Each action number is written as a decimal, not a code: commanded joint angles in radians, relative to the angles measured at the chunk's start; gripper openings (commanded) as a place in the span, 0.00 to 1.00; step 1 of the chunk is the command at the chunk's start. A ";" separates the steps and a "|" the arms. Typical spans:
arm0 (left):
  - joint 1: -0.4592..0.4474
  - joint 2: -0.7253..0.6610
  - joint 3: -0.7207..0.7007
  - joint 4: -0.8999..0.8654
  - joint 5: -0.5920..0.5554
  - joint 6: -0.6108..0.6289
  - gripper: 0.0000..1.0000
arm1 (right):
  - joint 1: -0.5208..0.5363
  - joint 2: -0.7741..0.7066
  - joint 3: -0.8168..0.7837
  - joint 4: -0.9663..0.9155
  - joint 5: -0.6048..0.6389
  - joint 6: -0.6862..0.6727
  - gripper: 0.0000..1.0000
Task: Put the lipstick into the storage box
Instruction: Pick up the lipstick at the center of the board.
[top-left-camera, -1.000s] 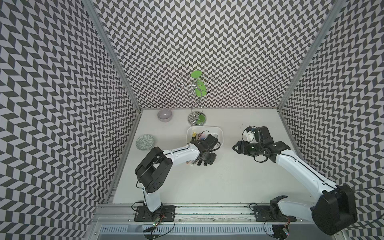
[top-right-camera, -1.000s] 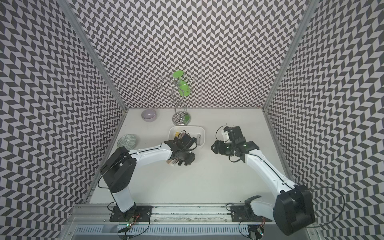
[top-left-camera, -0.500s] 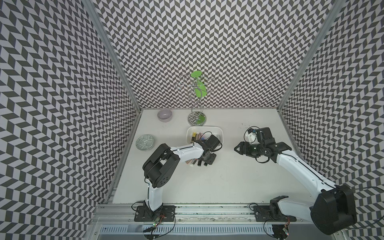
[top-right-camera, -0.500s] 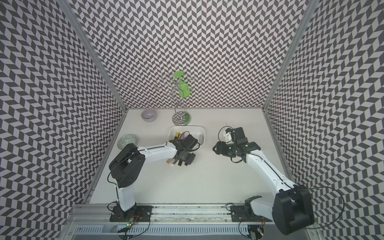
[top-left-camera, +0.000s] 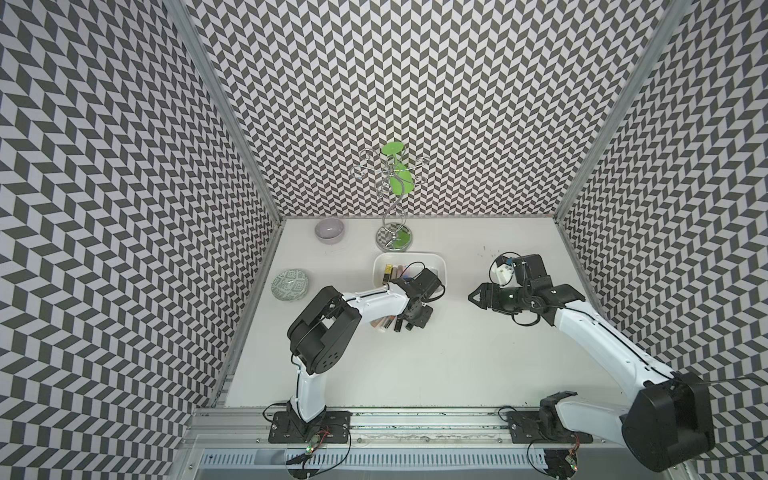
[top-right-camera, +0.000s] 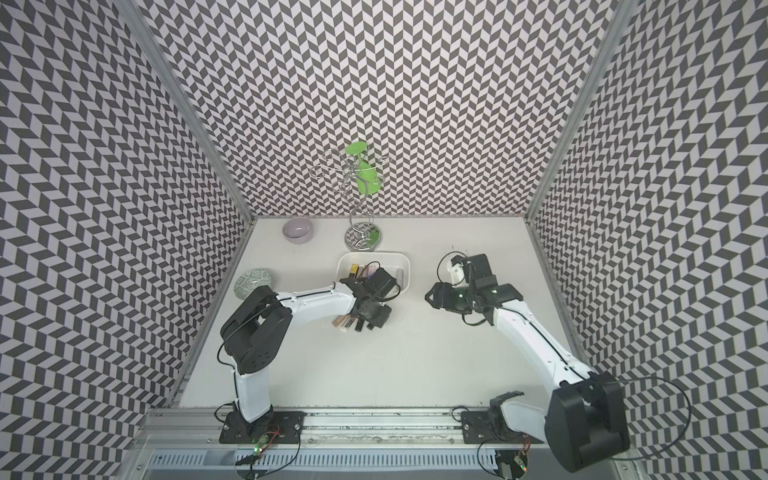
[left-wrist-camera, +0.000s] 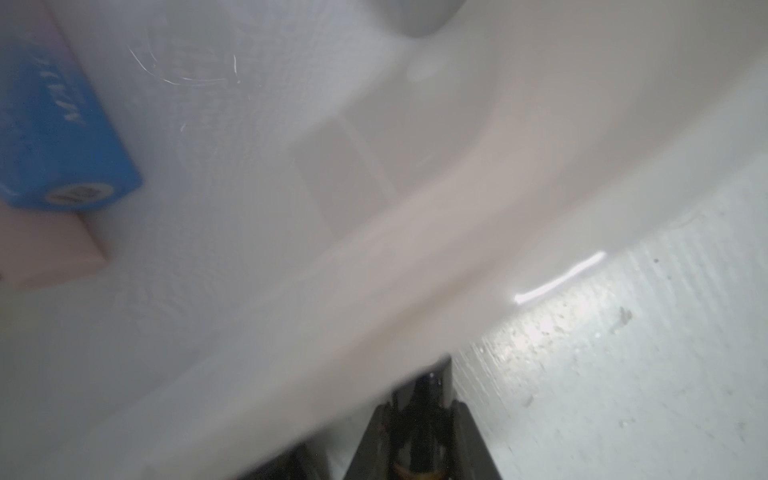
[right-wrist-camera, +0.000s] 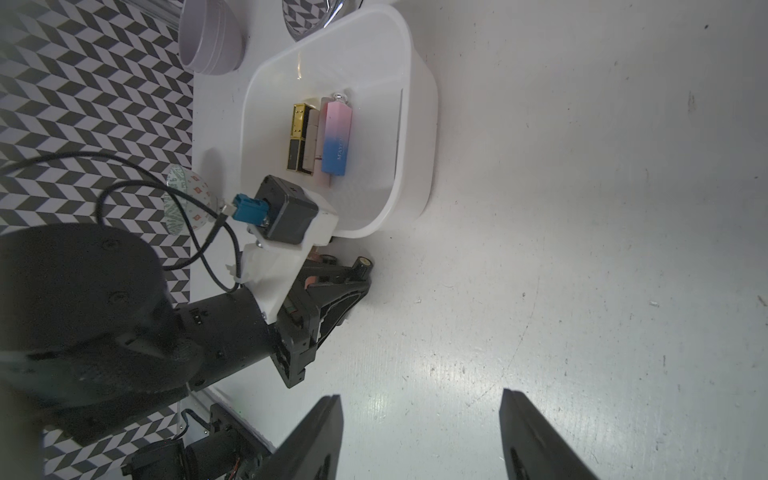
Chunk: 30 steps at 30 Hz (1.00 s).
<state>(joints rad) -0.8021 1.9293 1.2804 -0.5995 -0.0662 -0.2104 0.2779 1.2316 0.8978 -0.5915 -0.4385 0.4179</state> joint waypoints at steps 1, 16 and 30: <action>0.018 -0.085 0.060 -0.032 0.102 -0.009 0.16 | -0.005 -0.029 0.039 0.054 -0.089 -0.014 0.65; 0.357 -0.566 -0.242 0.509 0.908 -0.423 0.20 | -0.002 -0.053 0.067 0.510 -0.617 0.223 0.67; 0.382 -0.691 -0.342 0.775 1.099 -0.593 0.22 | 0.141 -0.012 0.137 0.648 -0.649 0.325 0.66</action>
<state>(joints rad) -0.4282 1.2541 0.9592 0.0669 0.9829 -0.7380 0.3660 1.2148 1.0142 -0.0143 -1.0592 0.7254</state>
